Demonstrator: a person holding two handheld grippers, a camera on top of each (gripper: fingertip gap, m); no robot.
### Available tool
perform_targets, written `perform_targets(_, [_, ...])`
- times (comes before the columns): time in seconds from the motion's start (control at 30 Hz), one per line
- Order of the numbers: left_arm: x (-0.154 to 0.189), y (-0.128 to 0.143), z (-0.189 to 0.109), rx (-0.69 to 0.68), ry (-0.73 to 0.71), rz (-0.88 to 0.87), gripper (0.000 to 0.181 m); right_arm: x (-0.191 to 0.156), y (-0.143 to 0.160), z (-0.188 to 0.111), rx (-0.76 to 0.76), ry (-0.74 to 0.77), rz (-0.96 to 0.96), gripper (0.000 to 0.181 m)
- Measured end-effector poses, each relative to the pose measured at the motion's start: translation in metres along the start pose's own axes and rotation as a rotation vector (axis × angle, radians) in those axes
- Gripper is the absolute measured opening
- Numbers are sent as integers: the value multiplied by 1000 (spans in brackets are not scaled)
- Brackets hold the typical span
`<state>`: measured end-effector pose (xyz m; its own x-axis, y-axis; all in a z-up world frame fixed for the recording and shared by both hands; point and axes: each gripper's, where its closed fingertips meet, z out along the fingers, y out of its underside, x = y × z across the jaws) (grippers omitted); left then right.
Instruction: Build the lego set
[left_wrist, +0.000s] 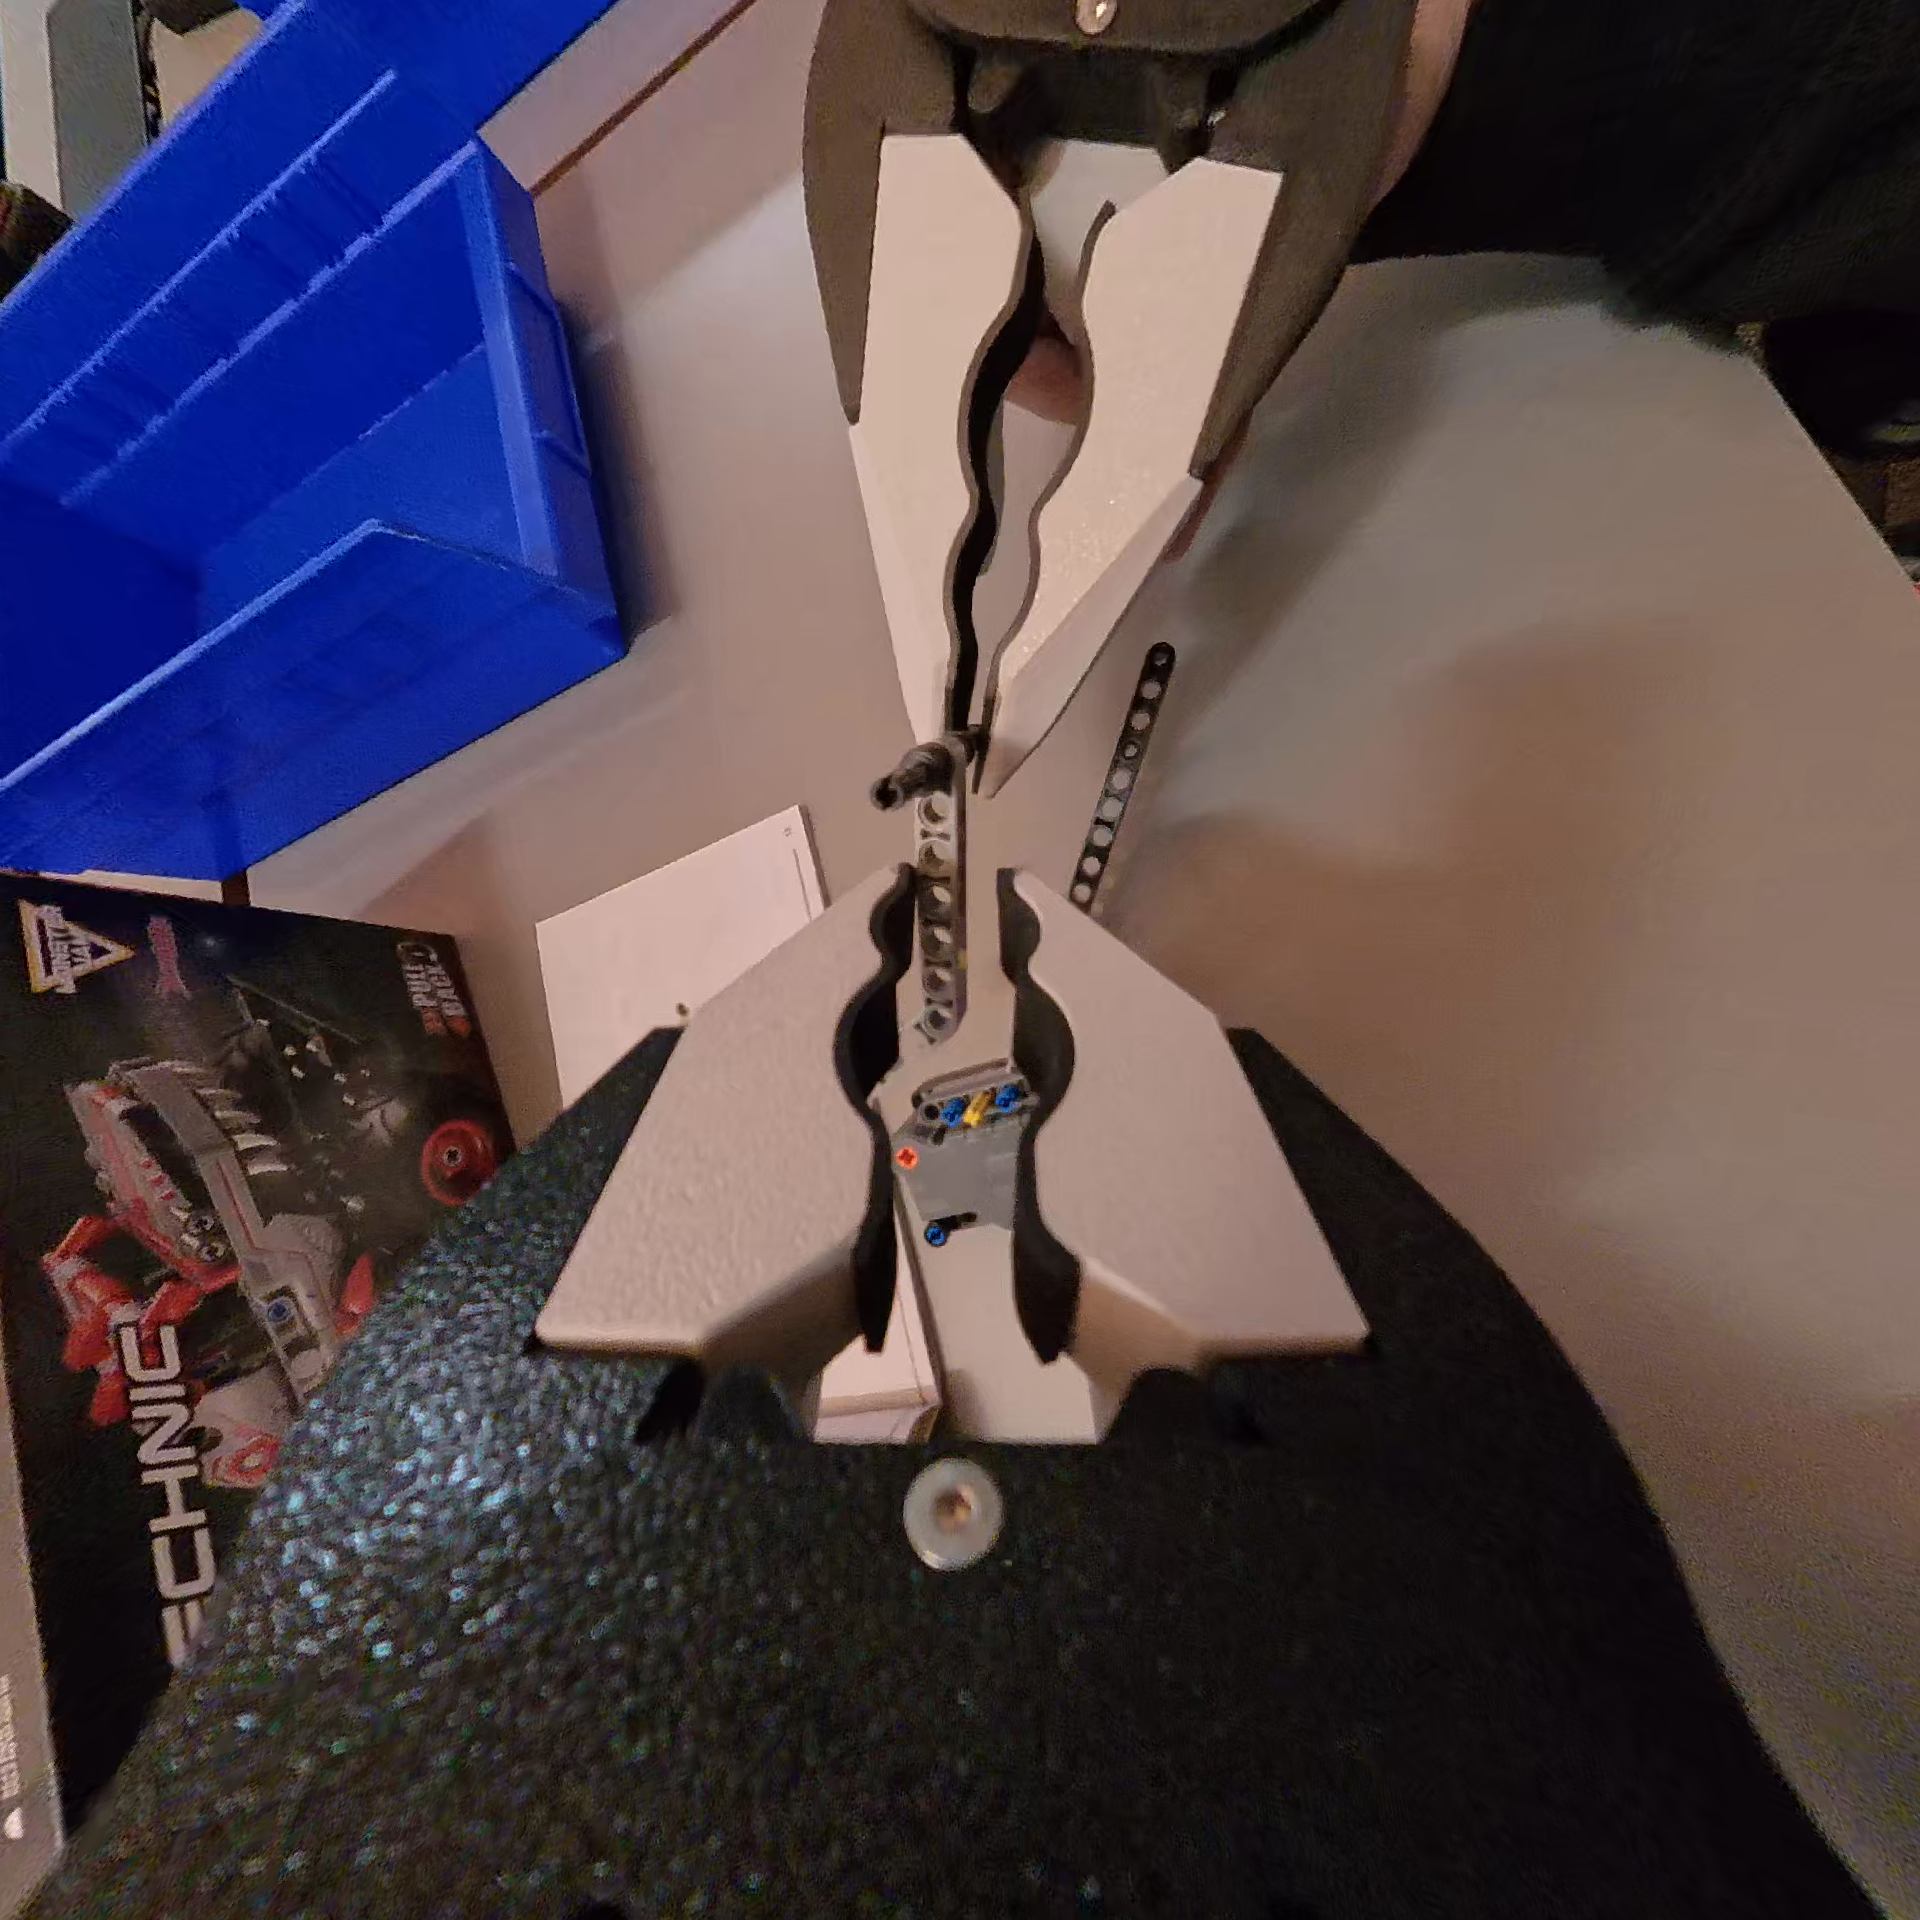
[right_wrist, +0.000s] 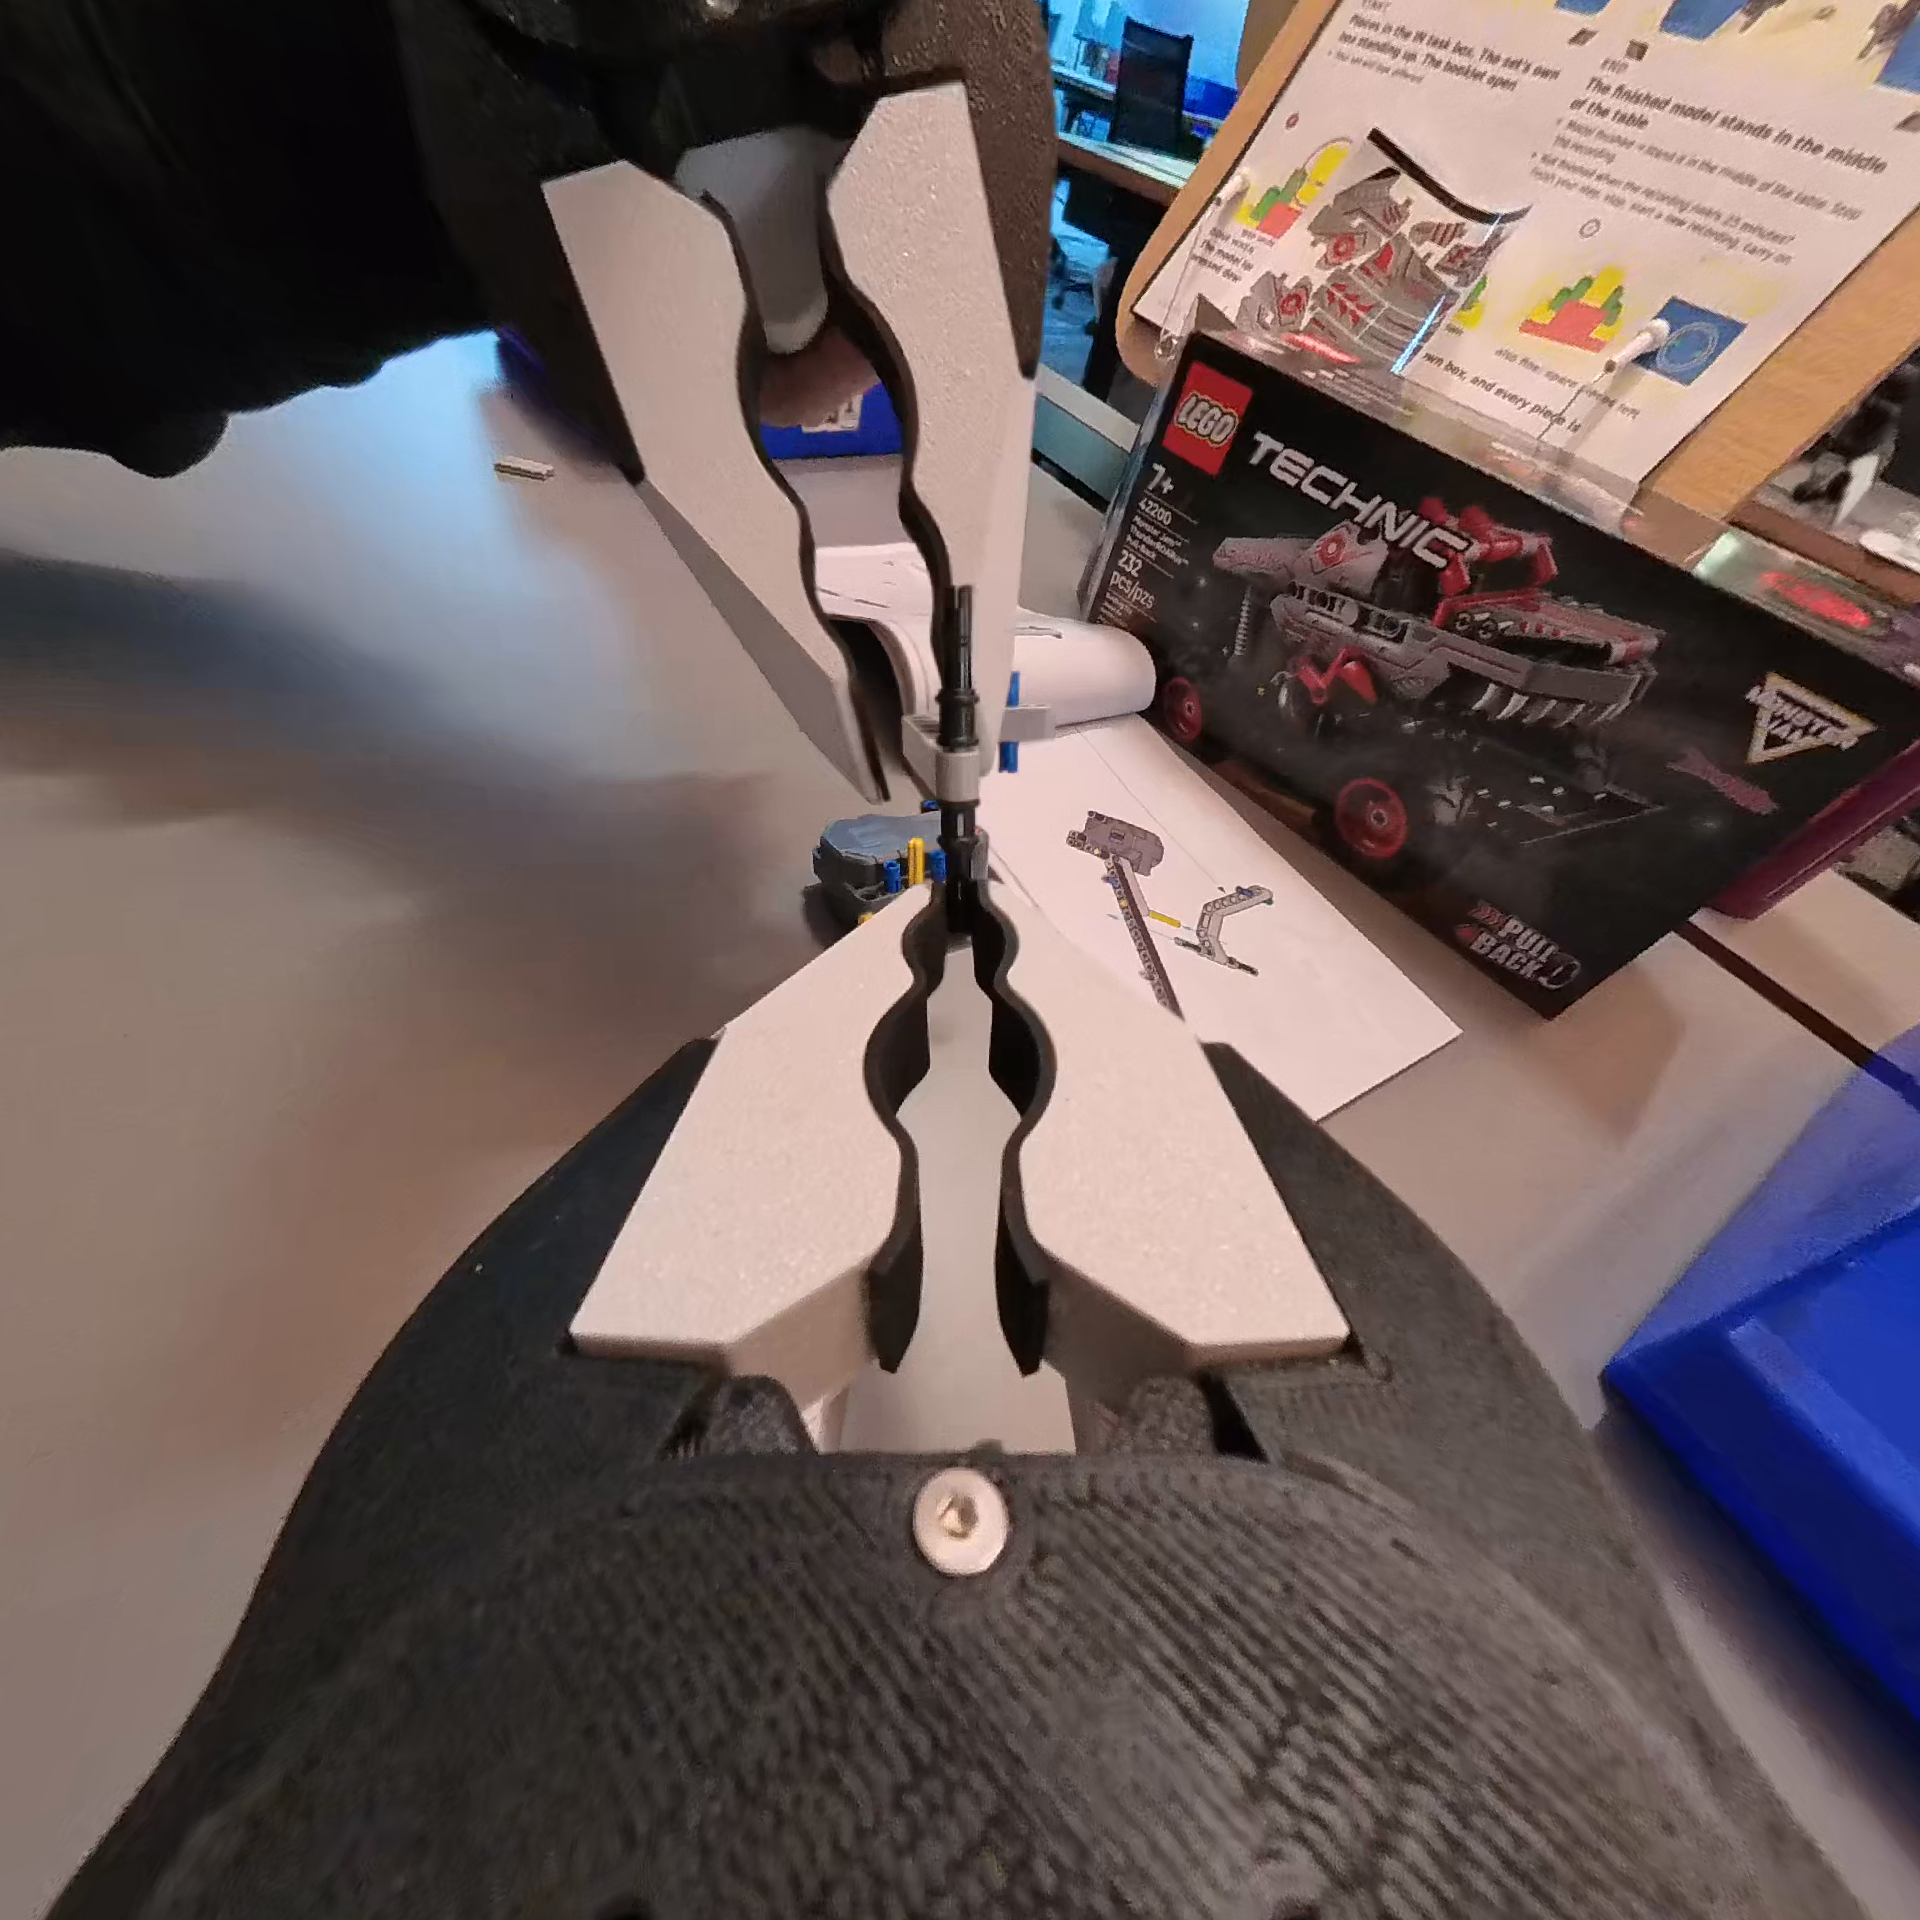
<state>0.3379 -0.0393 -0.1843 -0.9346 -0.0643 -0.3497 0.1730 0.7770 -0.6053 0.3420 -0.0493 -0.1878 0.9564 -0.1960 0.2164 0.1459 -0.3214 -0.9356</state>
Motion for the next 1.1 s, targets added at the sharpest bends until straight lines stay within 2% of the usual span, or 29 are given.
perform_targets(0.17, [0,4,2,-6,13,38,6,-3,2,4,-68,15,-67,1])
perform_targets(0.23, [8,8,4,-20,57,83,6,-13,8,6,-113,-42,-51,2])
perform_targets(0.27, [11,12,5,-29,72,108,5,-19,12,6,-141,-71,-31,6])
perform_targets(0.37, [13,26,10,-78,93,123,5,-24,30,7,-275,-86,-5,35])
perform_targets(0.53, [17,35,17,-97,127,111,4,-25,62,16,-435,-81,6,40])
perform_targets(0.9, [24,42,25,-258,266,161,4,-30,72,27,-447,-120,17,10])
perform_targets(1.1, [22,43,28,-294,293,197,5,-29,73,26,-435,-124,27,8])
